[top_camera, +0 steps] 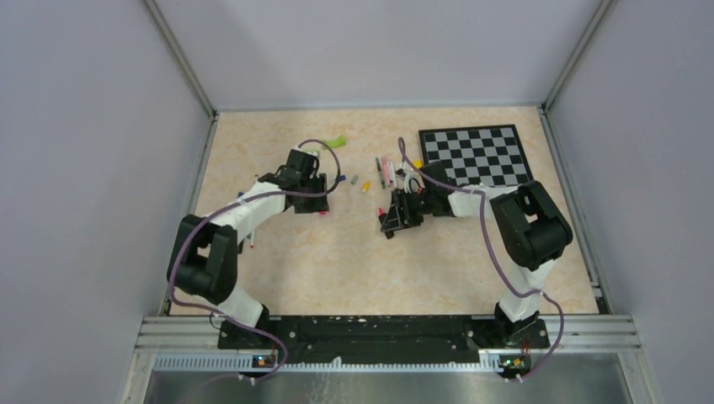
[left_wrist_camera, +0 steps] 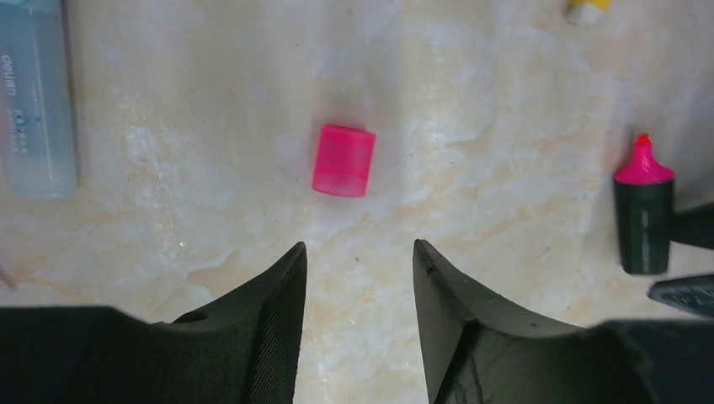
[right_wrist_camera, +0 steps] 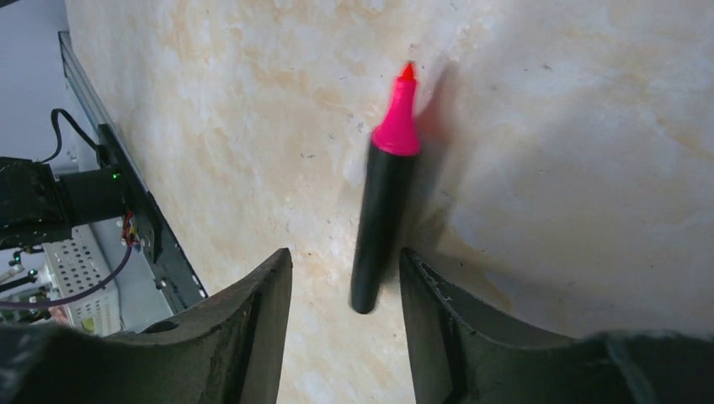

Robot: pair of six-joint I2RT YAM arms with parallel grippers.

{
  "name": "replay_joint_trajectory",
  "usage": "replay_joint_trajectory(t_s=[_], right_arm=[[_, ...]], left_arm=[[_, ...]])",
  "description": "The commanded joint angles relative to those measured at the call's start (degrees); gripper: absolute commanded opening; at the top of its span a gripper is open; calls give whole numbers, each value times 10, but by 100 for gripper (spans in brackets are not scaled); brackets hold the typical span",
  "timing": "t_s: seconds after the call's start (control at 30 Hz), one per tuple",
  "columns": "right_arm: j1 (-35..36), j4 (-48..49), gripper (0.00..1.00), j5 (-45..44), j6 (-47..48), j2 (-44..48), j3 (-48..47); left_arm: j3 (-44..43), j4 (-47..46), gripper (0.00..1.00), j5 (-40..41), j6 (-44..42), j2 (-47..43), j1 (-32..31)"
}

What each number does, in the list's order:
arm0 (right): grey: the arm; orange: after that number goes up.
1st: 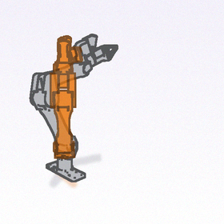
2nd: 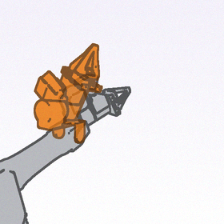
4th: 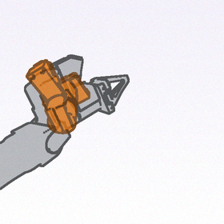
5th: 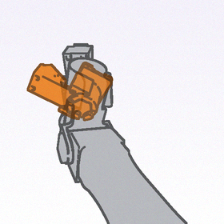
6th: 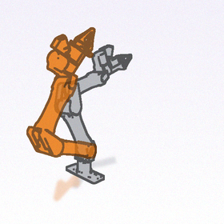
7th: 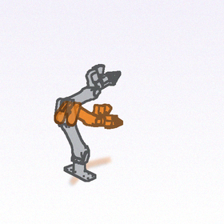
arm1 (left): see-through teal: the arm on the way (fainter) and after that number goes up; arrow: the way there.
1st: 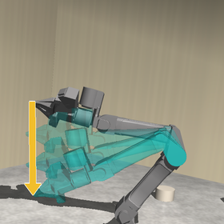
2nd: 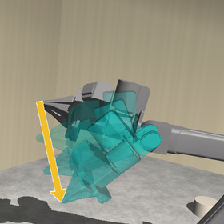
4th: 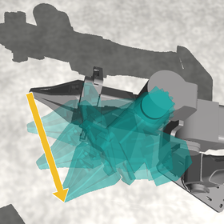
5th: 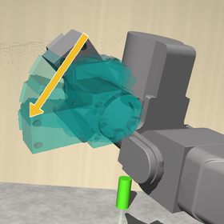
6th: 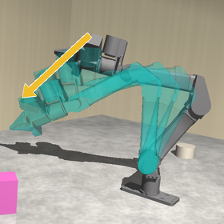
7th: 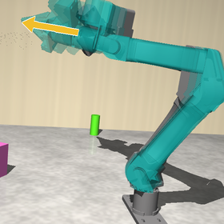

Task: Open the pen caps
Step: Place the pen cap at the center of the board, then pick up the pen from the center of the board.

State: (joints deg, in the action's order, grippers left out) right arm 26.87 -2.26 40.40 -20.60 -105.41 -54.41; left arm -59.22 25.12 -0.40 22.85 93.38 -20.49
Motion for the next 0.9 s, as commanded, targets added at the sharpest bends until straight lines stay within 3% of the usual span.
replay_joint_trajectory(t_s=[0.0, 0.23, 0.37, 0.53, 0.63, 0.87], right_arm=[[6, -13, 51, -10, 23, 22, -14], [6, -66, 57, -46, 138, 99, -9], [5, -122, 66, -37, 268, 156, -1], [-15, -181, 71, 57, 408, 240, 21], [-55, -173, 72, 114, 424, 295, 55], [-154, -72, 72, 199, 369, 389, 148]], left_arm=[[19, -21, 57, -55, -61, -98, 4], [43, -45, 77, -63, -110, -186, 24], [41, -50, 80, -57, -131, -204, 49], [31, -56, 81, -35, -165, -191, 77], [26, -62, 80, -6, -182, -168, 93], [-5, -85, 74, -22, -202, -93, 153]])
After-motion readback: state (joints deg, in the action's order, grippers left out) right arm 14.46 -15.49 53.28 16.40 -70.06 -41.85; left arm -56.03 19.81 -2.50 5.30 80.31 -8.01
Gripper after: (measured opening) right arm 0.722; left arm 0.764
